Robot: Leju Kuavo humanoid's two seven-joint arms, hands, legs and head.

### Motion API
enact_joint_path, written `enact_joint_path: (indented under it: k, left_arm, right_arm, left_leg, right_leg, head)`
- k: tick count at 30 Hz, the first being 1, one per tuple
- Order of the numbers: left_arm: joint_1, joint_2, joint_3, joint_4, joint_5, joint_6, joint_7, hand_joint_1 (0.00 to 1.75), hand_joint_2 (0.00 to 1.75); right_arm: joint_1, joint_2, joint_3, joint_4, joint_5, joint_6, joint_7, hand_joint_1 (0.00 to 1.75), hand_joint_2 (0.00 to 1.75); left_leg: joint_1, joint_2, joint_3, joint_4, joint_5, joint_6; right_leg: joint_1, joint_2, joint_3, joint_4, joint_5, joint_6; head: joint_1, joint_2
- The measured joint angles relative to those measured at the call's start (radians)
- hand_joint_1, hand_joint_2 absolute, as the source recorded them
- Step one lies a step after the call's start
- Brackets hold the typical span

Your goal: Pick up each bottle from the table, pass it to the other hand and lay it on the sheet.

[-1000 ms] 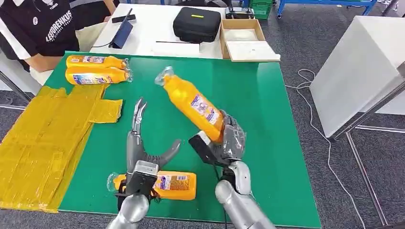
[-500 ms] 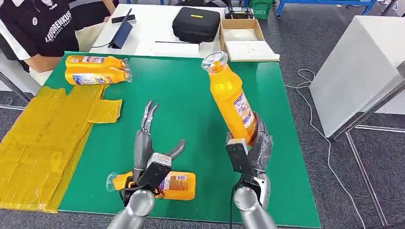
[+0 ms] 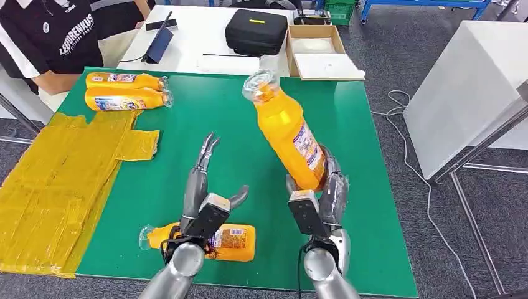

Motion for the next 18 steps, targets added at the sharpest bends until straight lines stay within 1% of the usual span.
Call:
enact_joint_path:
  k: [4,7,10,11,12,14,16,17,18]
  left_arm:
    - [-0.017,0.0,-0.013,0.032,0.169,-0.241,0.036,0.0,1.75]
    - [-0.032,0.0,-0.016,0.042,0.271,-0.356,0.059,0.0,1.75]
    - [-0.048,0.0,-0.017,0.042,0.337,-0.42,0.087,0.0,1.75]
    - [-0.051,0.0,-0.017,0.042,0.342,-0.424,0.09,0.0,1.75]
    - [-0.054,0.0,-0.017,0.042,0.344,-0.428,0.093,0.0,1.75]
    - [-0.057,0.001,-0.017,0.042,0.351,-0.434,0.096,0.0,1.75]
    - [-0.061,0.002,-0.018,0.041,0.392,-0.472,0.116,0.0,1.75]
    - [-0.064,0.004,-0.021,0.041,0.431,-0.504,0.134,0.0,1.75]
    - [-0.068,0.006,-0.024,0.041,0.457,-0.521,0.145,0.0,1.75]
  right_arm:
    - [-0.028,0.003,0.055,0.036,0.007,0.023,-0.03,1.71,1.75]
    - [-0.058,0.006,0.094,0.088,0.005,0.022,-0.04,1.71,1.75]
    - [-0.081,0.012,0.124,0.134,-0.007,0.019,-0.049,1.71,1.75]
    - [-0.086,0.014,0.131,0.144,-0.007,0.019,-0.051,1.73,1.75]
    - [-0.09,0.014,0.136,0.152,-0.009,0.018,-0.052,1.69,1.75]
    - [-0.097,0.014,0.142,0.166,-0.01,0.018,-0.052,1.71,1.75]
    - [-0.105,0.014,0.15,0.178,-0.019,0.018,-0.052,1.69,1.75]
    - [-0.11,0.015,0.157,0.187,-0.027,0.015,-0.053,1.73,1.75]
    - [-0.115,0.017,0.16,0.196,-0.031,0.01,-0.054,1.68,1.75]
  left_leg:
    - [0.0,0.0,0.0,0.0,0.0,0.0]
    - [0.0,0.0,0.0,0.0,0.0,0.0]
    - [0.0,0.0,0.0,0.0,0.0,0.0]
    - [0.0,0.0,0.0,0.0,0.0,0.0]
    - [0.0,0.0,0.0,0.0,0.0,0.0]
    - [0.0,0.0,0.0,0.0,0.0,0.0]
    - [0.0,0.0,0.0,0.0,0.0,0.0]
    - [0.0,0.0,0.0,0.0,0.0,0.0]
    - [0.0,0.0,-0.001,0.0,0.0,0.0]
  right_leg:
    - [0.0,0.0,0.0,0.0,0.0,0.0]
    - [0.0,0.0,0.0,0.0,0.0,0.0]
    - [0.0,0.0,0.0,0.0,0.0,0.0]
    - [0.0,0.0,0.0,0.0,0.0,0.0]
    - [0.0,0.0,0.0,0.0,0.0,0.0]
    - [0.0,0.0,0.0,0.0,0.0,0.0]
    - [0.0,0.0,0.0,0.0,0.0,0.0]
    - [0.0,0.0,0.0,0.0,0.0,0.0]
    - [0.0,0.0,0.0,0.0,0.0,0.0]
  head:
    - [0.0,0.0]
    - [0.0,0.0]
    - [0.0,0.0]
    - [0.0,0.0]
    - [0.0,0.0]
    - [0.0,0.0]
    - [0.0,0.0]
    - [0.0,0.0]
    - [0.0,0.0]
